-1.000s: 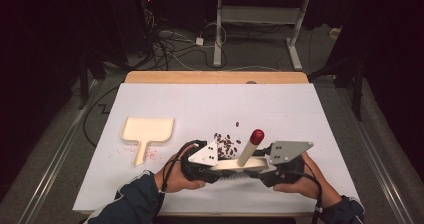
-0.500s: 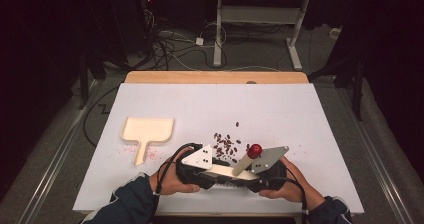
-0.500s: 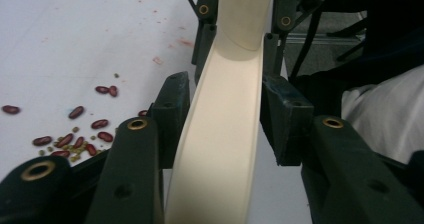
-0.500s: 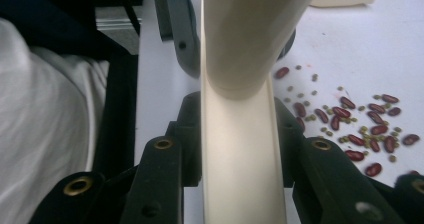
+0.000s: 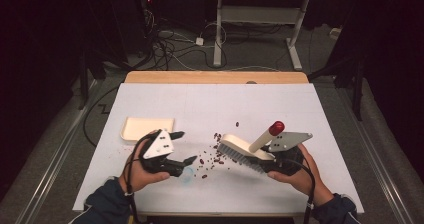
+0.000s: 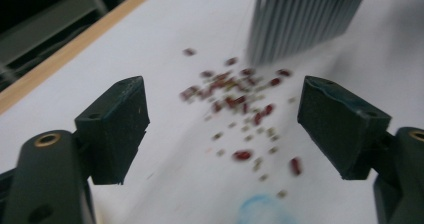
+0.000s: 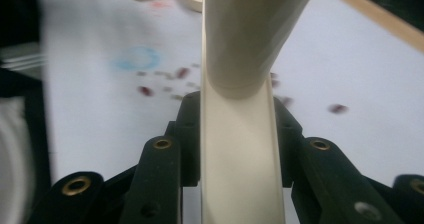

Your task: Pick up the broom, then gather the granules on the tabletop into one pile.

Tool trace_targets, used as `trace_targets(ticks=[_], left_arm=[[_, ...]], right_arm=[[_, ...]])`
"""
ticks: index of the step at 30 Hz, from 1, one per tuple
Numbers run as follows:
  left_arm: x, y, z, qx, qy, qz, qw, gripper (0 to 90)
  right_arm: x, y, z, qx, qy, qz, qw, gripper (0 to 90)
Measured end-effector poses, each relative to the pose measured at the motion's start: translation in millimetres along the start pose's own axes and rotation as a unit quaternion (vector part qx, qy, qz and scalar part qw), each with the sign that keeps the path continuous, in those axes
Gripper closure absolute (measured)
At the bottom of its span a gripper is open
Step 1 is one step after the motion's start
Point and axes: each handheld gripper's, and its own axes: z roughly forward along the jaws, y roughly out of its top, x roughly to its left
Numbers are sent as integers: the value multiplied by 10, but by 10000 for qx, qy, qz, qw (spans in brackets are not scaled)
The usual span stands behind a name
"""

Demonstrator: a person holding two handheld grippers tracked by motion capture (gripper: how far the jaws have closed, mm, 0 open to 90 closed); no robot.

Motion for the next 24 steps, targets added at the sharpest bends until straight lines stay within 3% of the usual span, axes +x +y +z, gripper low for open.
trace_targets(ticks=[2, 4, 5, 7, 11, 15, 19, 21, 22, 24], left_arm=[[61, -124, -67, 103, 131, -83, 9998, 193], [102, -241, -129, 162, 281, -204, 9993, 193], [117, -293, -161, 182, 341, -237, 9990, 193], [131, -387, -220, 213, 576, -288, 9977, 193], [145, -538, -317, 220, 805, -416, 9956, 218], [105, -670, -370, 152, 881, -565, 9944, 211], [44, -777, -384, 354, 936, -520, 9936, 197], [33, -798, -384, 390, 940, -516, 9935, 196], [35, -799, -386, 389, 934, -529, 9935, 196], [36, -797, -385, 398, 933, -517, 9935, 190]], right_arm=[[-106, -29, -58, -36, -263, 180, 9995, 676], [-134, -38, -75, -34, -382, 207, 9991, 676], [-186, -59, -100, -14, -567, 266, 9980, 676], [-207, -71, -109, -14, -602, 282, 9978, 676], [-285, -114, -114, -19, -809, 368, 9960, 677], [-358, -139, -83, 37, -1036, 443, 9936, 677], [-444, -149, -37, 122, -1265, 475, 9907, 677], [-530, -133, 37, 248, -1526, 438, 9870, 677], [-530, -133, 37, 248, -1526, 438, 9870, 677], [-600, -115, 110, 317, -1739, 444, 9833, 677]])
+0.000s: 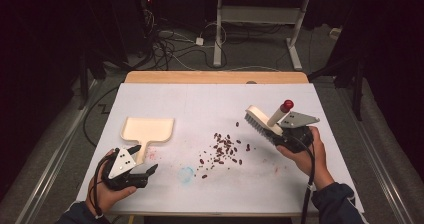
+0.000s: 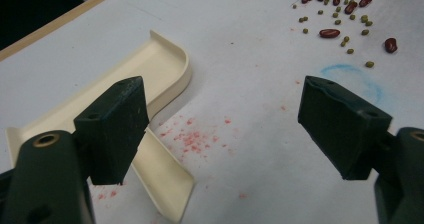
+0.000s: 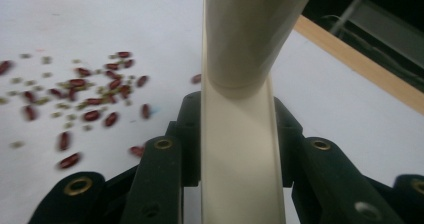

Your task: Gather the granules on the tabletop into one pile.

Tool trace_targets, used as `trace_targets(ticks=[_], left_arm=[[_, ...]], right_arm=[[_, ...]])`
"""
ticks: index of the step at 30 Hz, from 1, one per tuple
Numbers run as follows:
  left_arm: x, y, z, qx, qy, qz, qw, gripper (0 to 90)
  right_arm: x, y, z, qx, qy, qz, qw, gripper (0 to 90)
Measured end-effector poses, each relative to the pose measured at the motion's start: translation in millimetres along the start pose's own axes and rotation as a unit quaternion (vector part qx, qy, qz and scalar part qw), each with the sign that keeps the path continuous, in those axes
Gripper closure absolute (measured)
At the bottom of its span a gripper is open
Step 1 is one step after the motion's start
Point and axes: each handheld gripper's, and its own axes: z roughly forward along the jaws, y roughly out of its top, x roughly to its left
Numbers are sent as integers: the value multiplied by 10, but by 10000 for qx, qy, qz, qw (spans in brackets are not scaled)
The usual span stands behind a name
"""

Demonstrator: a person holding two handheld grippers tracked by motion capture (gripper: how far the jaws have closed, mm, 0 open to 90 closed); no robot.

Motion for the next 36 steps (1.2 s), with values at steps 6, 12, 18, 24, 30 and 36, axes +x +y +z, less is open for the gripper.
trace_targets(ticks=[6, 12, 18, 24, 30, 36], left_arm=[[2, -1, 49, 144, -13, 50, 9999, 191], [-7, 3, 66, 174, -30, 80, 9998, 196], [-14, 14, 65, 202, -138, 31, 9997, 196], [-27, -1, 27, 173, -141, 95, 9997, 200], [-38, 0, 37, 203, -257, 103, 9994, 206], [-52, 13, 73, 312, -291, 76, 9991, 206]], right_arm=[[-17, 124, 431, 494, -514, -332, 9969, 677], [223, 258, 810, 674, -443, -701, 9943, 678], [457, 278, 899, 677, -269, -935, 9929, 676], [620, 242, 800, 354, 154, -1021, 9940, 676], [851, 153, 605, 130, 609, -1503, 9867, 675], [872, 184, 538, 138, 466, -1618, 9856, 676]])
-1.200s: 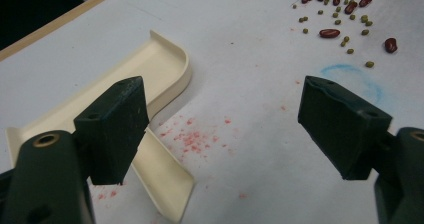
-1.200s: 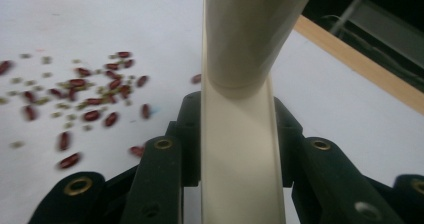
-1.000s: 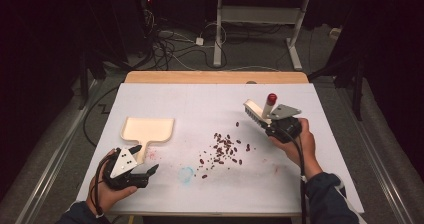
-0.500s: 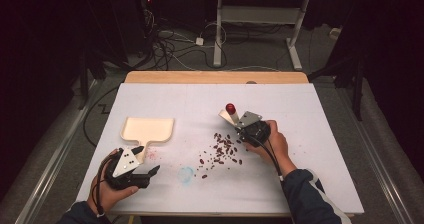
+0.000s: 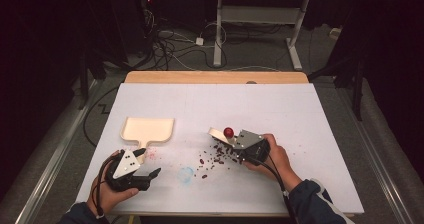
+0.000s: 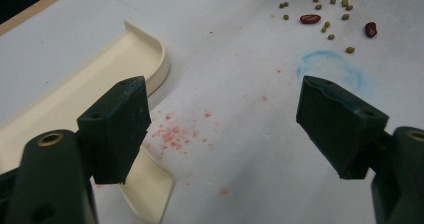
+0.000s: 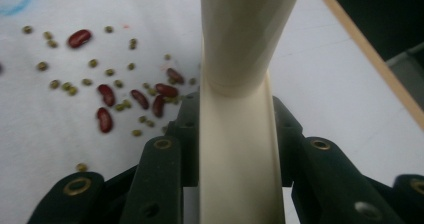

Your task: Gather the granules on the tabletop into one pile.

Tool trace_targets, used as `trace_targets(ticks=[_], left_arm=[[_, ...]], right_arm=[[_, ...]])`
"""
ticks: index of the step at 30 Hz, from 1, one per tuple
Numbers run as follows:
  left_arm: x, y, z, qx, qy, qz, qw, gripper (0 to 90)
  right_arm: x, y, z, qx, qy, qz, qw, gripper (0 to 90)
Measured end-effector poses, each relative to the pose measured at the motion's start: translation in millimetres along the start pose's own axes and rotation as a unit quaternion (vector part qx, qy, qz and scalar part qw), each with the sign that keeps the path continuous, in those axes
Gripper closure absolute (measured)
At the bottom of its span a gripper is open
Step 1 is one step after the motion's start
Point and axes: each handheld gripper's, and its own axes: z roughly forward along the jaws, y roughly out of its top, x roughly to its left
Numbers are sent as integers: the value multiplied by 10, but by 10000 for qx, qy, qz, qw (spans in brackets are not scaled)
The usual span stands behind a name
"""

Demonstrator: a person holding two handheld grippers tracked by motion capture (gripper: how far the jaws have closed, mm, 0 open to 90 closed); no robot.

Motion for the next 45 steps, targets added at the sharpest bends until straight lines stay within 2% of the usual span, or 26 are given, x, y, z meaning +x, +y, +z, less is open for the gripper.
trace_targets(ticks=[1, 3, 5, 6, 7, 8, 9, 12, 14, 16, 19, 21, 22, 24, 26, 27, 29, 30, 32, 33, 36, 39, 41, 43, 44, 45], left_arm=[[6, 3, 3, -24, 12, 45, 10000, 206], [0, 2, 7, 0, -26, -12, 10000, 206], [-3, 0, 10, 10, -47, -17, 10000, 206], [-4, -1, 13, 21, -46, -14, 10000, 206], [0, 2, 18, 22, -4, 26, 10000, 207], [-4, 1, 27, 115, 28, -18, 9999, 207], [5, 2, 32, 127, 73, 42, 9999, 210], [21, -6, 27, 101, 23, -57, 9999, 210], [23, -5, 22, 81, 26, -58, 9999, 210], [24, -5, 27, 97, 20, -60, 9999, 210], [20, -7, 38, 120, 3, -52, 9999, 210], [16, -8, 35, 125, 4, -34, 9999, 209], [15, -10, 30, 121, 8, -32, 9999, 209], [17, -14, 22, 114, 6, -38, 9999, 209], [20, -16, 17, 105, 6, -53, 9999, 209], [20, -15, 16, 104, 6, -57, 9999, 209], [13, -13, 12, 100, 9, -45, 9999, 209], [11, -11, 12, 101, 7, -41, 9999, 209], [4, -8, 12, 103, 13, -28, 9999, 208], [2, -7, 12, 103, 11, -28, 9999, 208], [-2, -4, 17, 121, 14, -12, 9999, 208], [0, -3, 18, 123, 13, -12, 9999, 208], [5, -5, 11, 98, 23, -29, 9999, 208], [15, -9, 1, 85, 49, -45, 9999, 207], [21, -11, -6, 81, 61, -62, 9999, 207], [27, -13, -12, 64, 78, -76, 9999, 207]], right_arm=[[-62, 19, -11, -53, -81, 84, 9999, 677], [-104, 27, -20, -86, -92, 91, 9999, 677], [-212, 51, -40, -148, -230, 160, 9995, 677], [-212, 51, -40, -148, -230, 160, 9995, 677], [-291, 69, -28, -219, -282, 187, 9992, 677], [-291, 69, -28, -219, -282, 187, 9992, 677], [-324, 78, -8, -260, -310, 197, 9990, 677], [-383, 106, 108, -308, -348, 83, 9989, 677], [-392, 117, 211, -229, -327, 21, 9992, 677], [-365, 119, 307, -176, -338, -127, 9992, 677], [-304, 129, 374, -255, -34, -277, 9993, 677], [-228, 136, 377, -285, 98, -487, 9984, 677], [-149, 122, 354, -409, 192, -644, 9969, 677], [-75, 99, 321, -423, 344, -734, 9958, 676], [-33, 83, 306, -457, 326, -772, 9954, 675], [21, 43, 263, -539, 475, -867, 9936, 674], [39, 26, 238, -597, 542, -932, 9924, 673], [75, -11, 172, -647, 717, -965, 9906, 673], [88, -22, 144, -674, 699, -997, 9903, 673], [99, -46, 91, -715, 810, -1007, 9890, 673], [80, -59, 59, -763, 739, -975, 9895, 675], [-28, -37, 2, -916, 535, -752, 9915, 677], [-49, -19, -29, -958, 515, -680, 9917, 676], [-76, 59, -157, -1104, 551, -447, 9914, 677], [-76, 59, -157, -1104, 551, -447, 9914, 677], [-72, 96, -203, -1141, 607, -301, 9912, 676]])
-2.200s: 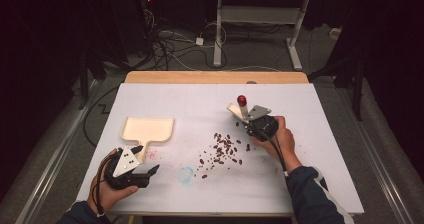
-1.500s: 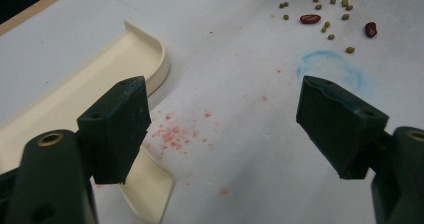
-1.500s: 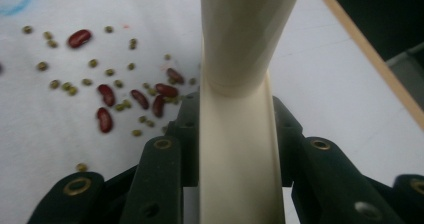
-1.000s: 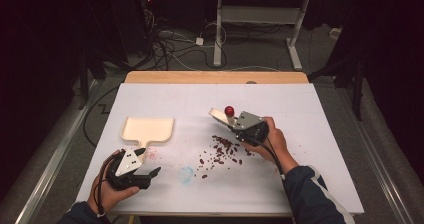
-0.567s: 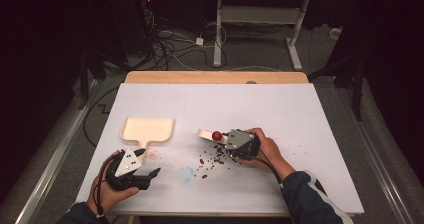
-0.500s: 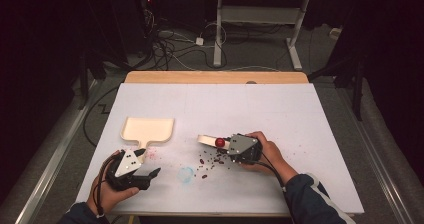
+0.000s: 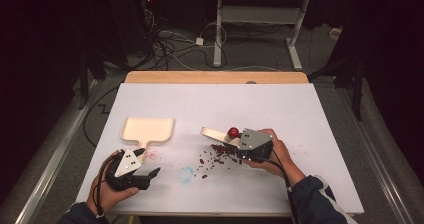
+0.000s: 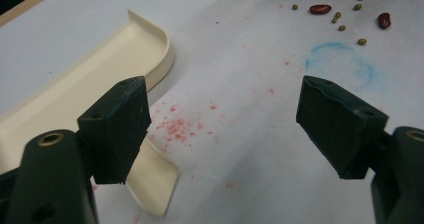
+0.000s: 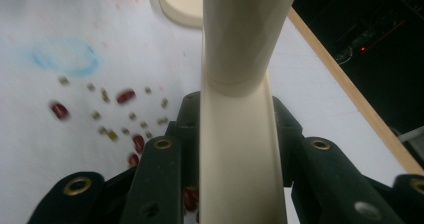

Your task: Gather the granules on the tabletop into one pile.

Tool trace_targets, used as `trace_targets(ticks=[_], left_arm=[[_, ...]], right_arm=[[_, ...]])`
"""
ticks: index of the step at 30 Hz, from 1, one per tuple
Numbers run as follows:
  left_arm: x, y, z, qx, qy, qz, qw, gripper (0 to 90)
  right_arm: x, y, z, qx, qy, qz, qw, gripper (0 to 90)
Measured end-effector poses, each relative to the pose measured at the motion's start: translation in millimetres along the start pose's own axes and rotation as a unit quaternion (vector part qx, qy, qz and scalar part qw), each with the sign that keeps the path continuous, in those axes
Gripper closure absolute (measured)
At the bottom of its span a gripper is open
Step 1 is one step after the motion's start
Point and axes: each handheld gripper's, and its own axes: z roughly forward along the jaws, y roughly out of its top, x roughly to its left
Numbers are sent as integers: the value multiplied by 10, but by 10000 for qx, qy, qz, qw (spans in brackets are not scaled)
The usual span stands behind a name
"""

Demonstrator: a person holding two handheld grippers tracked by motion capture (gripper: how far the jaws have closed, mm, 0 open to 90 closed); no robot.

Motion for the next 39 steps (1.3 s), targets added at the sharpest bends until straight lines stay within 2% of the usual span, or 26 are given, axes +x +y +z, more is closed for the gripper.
trace_targets(ticks=[1, 2, 3, 4, 5, 7, 8, 9, 10, 14, 17, 20, 23, 28, 30, 32, 35, 36, 39], left_arm=[[6, -3, -8, -10, 16, -14, 10000, 207], [13, -6, -17, -25, 39, -29, 10000, 207], [20, -10, -29, -49, 59, -58, 10000, 207], [36, -12, -42, -101, 100, -37, 9999, 207], [42, -18, -54, -100, 108, -115, 9998, 207], [65, -22, -78, -140, 155, -171, 9996, 207], [75, -25, -90, -168, 176, -205, 9995, 207], [84, -28, -101, -190, 200, -224, 9994, 207], [91, -32, -112, -204, 225, -238, 9993, 207], [135, -52, -146, -270, 311, -345, 9986, 206], [163, -63, -156, -280, 328, -408, 9982, 207], [162, -62, -152, -276, 307, -405, 9983, 206], [153, -59, -143, -275, 292, -402, 9984, 207], [146, -54, -138, -259, 270, -382, 9986, 206], [143, -54, -133, -255, 258, -381, 9986, 206], [141, -55, -125, -248, 235, -377, 9987, 206], [133, -56, -113, -216, 202, -359, 9989, 206], [130, -54, -112, -216, 198, -355, 9989, 206], [127, -53, -112, -211, 184, -336, 9990, 206]], right_arm=[[13, 47, -36, -41, 50, 109, 9999, 676], [62, 150, -96, -89, 250, 437, 9987, 676], [62, 150, -96, -89, 250, 437, 9987, 676], [153, 254, -138, -114, 501, 738, 9960, 676], [153, 254, -138, -114, 501, 738, 9960, 676], [276, 344, -144, -94, 670, 1038, 9923, 676], [346, 383, -139, -55, 787, 1153, 9902, 676], [486, 426, -103, -10, 1038, 1384, 9849, 676], [486, 426, -103, -10, 1038, 1384, 9849, 676], [703, 424, 61, 230, 1561, 1857, 9699, 677], [785, 405, 188, 371, 1666, 1986, 9651, 676], [794, 348, 288, 403, 1535, 2091, 9649, 677], [709, 295, 313, 473, 1287, 2232, 9651, 676], [512, 133, 332, 568, 1012, 2622, 9580, 672], [435, 90, 316, 575, 859, 2682, 9578, 673], [365, 48, 288, 612, 711, 2776, 9561, 672], [281, -15, 251, 674, 602, 2967, 9507, 672], [254, -34, 240, 673, 567, 3004, 9498, 671], [194, -62, 205, 702, 444, 3005, 9502, 672]])
